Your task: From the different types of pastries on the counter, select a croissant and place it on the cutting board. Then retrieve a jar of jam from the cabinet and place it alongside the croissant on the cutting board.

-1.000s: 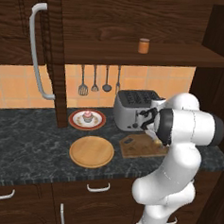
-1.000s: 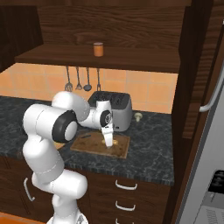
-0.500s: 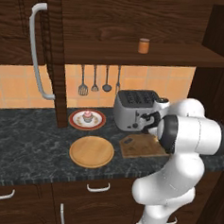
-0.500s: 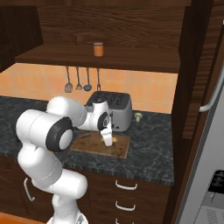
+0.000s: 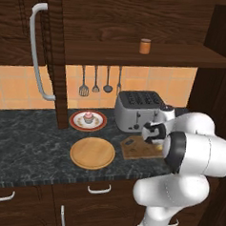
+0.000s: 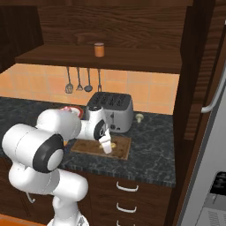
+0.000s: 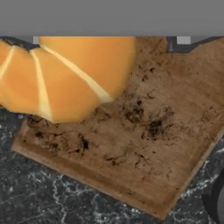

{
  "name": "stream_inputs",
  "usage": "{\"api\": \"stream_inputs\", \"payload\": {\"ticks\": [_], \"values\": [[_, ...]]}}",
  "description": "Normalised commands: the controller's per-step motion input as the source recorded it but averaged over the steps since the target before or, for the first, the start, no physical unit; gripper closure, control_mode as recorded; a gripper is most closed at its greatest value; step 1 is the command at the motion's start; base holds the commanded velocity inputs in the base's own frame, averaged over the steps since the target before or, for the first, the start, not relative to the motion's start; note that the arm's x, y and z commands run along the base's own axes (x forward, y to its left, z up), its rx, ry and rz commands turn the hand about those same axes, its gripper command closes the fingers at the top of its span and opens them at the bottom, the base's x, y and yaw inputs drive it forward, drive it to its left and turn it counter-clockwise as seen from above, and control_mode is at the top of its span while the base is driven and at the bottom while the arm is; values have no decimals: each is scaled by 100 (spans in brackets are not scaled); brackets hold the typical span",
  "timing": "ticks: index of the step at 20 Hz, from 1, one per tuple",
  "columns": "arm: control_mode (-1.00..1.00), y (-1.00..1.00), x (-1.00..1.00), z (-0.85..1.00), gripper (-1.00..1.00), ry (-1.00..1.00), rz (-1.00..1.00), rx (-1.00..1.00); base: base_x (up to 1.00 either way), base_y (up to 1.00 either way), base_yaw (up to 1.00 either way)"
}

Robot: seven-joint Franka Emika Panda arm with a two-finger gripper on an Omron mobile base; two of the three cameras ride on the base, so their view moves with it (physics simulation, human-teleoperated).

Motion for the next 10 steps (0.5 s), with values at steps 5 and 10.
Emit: {"api": "stream_inputs", "payload": {"ticks": [5,10], "values": [[-100,-28,1,87,-100,29,18,0,0,0,0],[-100,-3,54,3,-100,30,9,0,0,0,0]]}}
